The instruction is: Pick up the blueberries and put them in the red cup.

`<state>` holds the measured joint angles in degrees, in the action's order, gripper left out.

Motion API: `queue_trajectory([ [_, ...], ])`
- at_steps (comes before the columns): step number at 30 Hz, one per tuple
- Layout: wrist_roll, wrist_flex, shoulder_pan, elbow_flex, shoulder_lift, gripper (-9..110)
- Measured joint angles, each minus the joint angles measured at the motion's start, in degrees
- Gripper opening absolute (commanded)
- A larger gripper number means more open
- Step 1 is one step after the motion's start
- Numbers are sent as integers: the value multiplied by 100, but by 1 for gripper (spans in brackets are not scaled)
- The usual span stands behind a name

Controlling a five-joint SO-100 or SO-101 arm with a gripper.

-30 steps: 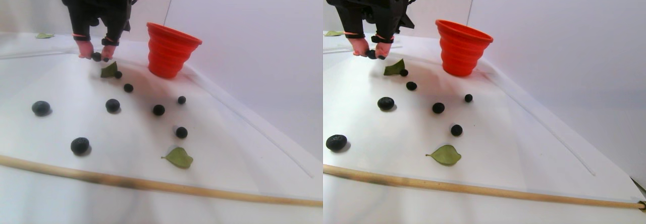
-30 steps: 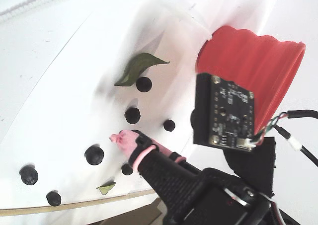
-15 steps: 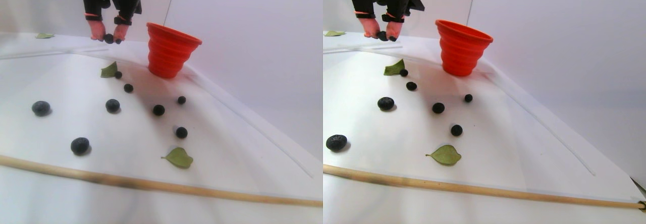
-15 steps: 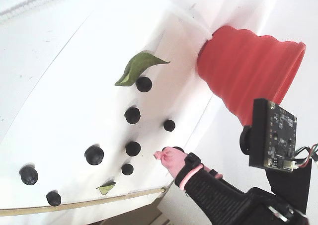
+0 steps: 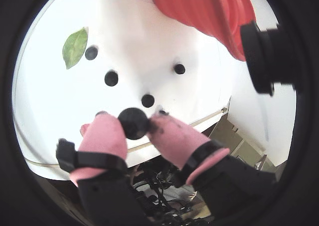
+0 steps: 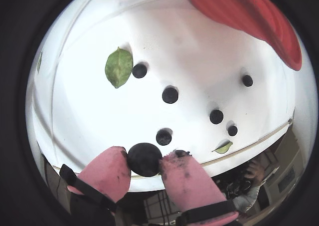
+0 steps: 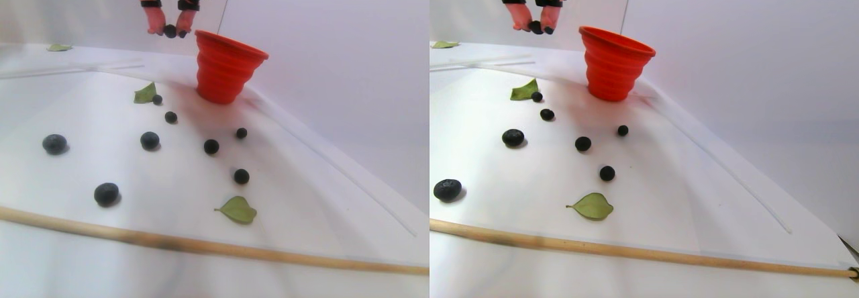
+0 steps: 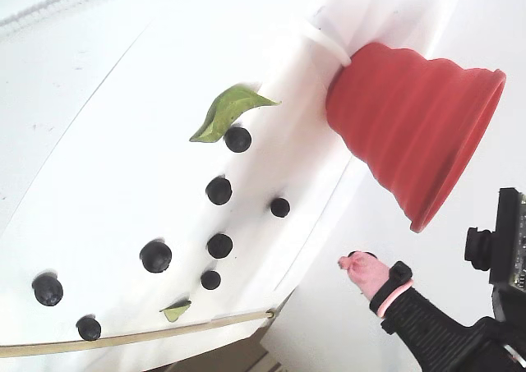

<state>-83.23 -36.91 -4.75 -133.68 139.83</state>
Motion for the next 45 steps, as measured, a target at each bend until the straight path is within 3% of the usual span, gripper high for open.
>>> queue_trajectory([
  [20,-229,0,747,888,0,11],
  [45,-519,888,1310,1213,-923,12],
])
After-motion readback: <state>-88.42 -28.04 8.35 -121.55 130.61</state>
